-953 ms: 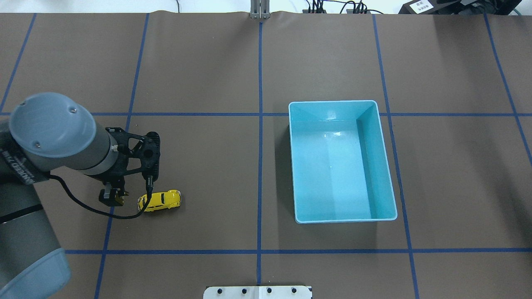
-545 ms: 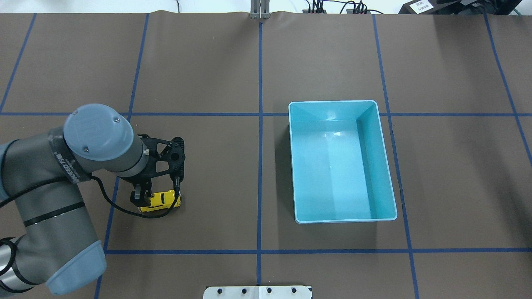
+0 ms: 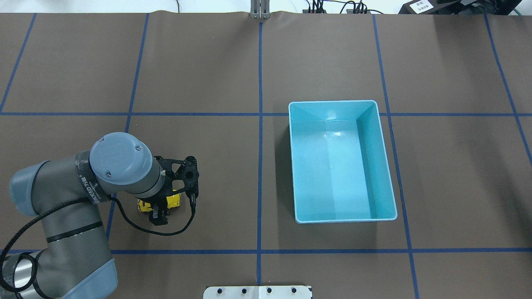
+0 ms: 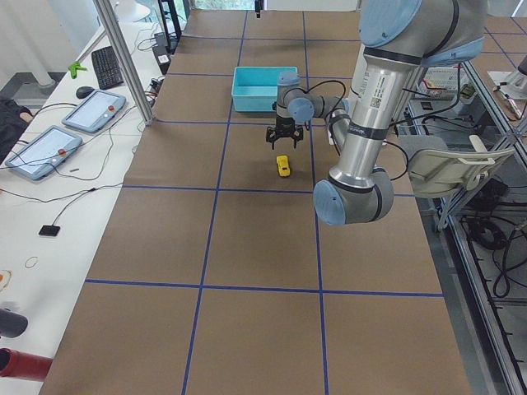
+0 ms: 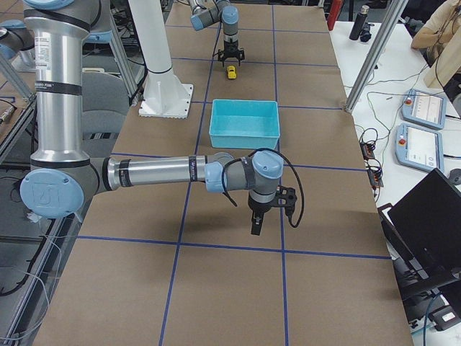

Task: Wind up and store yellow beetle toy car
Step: 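Press the left gripper on the car and pull it backward to wind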

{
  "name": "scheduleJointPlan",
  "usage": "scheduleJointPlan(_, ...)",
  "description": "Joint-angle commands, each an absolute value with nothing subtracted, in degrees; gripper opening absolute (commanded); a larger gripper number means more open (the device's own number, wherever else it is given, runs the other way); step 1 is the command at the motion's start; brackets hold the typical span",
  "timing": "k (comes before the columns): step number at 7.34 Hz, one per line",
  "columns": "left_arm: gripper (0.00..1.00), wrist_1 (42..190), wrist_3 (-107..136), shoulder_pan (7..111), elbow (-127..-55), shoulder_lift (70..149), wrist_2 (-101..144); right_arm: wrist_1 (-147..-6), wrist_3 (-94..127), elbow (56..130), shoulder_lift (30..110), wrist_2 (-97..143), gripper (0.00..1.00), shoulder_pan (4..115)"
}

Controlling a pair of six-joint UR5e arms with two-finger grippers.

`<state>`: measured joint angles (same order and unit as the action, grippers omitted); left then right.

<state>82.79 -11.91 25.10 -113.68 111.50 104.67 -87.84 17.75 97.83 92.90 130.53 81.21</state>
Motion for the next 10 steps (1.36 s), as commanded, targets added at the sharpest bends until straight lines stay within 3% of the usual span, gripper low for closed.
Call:
scheduleJointPlan(1,1.0,85.9,-12.7,24.1,-110.5,111.1,104.5,-87.8,17.8,97.8,92.9,130.7,1.0,81.2)
scheduleJointPlan(10,1.0,90.2,-12.6,24.1,-107.0,110.7,104.7,-87.9,18.1,97.8,92.9,130.8,1.0,81.2)
